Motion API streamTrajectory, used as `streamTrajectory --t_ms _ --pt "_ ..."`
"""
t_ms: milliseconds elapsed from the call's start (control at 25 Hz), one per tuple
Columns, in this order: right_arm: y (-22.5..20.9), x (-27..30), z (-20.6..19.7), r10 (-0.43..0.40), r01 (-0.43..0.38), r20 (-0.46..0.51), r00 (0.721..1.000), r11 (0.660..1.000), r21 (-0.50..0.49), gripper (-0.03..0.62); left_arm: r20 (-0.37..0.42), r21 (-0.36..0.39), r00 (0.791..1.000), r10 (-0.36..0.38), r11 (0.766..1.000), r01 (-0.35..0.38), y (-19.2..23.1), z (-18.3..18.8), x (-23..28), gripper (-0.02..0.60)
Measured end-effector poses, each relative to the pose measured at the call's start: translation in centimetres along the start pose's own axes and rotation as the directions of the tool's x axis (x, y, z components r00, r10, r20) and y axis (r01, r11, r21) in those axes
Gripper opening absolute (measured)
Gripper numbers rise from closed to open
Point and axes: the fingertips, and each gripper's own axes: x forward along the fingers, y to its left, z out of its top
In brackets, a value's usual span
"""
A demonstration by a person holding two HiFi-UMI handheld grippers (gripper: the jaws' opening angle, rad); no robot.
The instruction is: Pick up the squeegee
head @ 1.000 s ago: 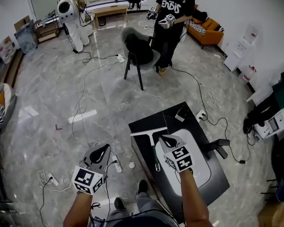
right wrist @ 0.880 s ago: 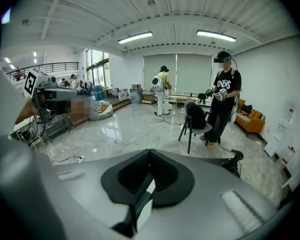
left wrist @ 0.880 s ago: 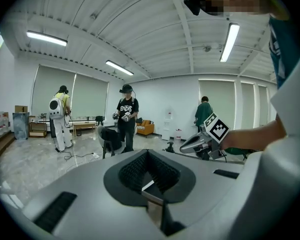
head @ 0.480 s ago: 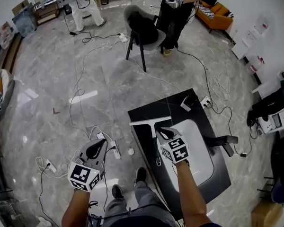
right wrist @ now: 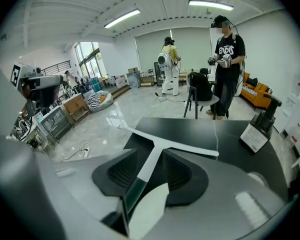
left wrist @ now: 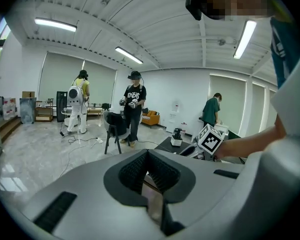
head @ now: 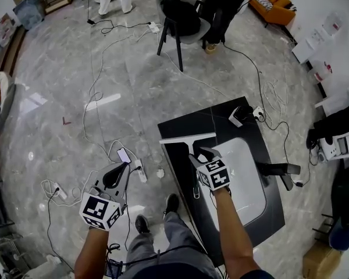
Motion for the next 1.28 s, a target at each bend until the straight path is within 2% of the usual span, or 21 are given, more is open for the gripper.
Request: streamTrajectory --t_ms 480,800,1040,1280 --pt "0.2 4.0 -3.1 0.015 -0.009 -0.076 0.997 0.997 0.082 0.190 -0.019 -0.029 1.000 0.016 0.999 -0.017 0.8 -1.7 0.5 0.005" --pt "-0.6 3.3 -3.2 -0.043 0.055 -0.071 0.997 0.982 0.179 0.100 -0.003 -0.018 1.000 0.028 0.999 -0.028 1.2 -0.6 -1.0 0.005" --pt "-0.8 -0.3 -0.5 -0.100 0.096 0.010 0.995 0.970 0.222 0.098 0.022 0.003 0.999 0.029 1.000 -0.029 1.3 2.0 -3.4 0.005" --pt "0.3 -4.8 3.7 -0.145 0.118 0.113 0.983 0.969 0.216 0.098 0.065 0.030 0.998 0.027 0.999 -0.029 1.5 4.8 -6.4 0.005"
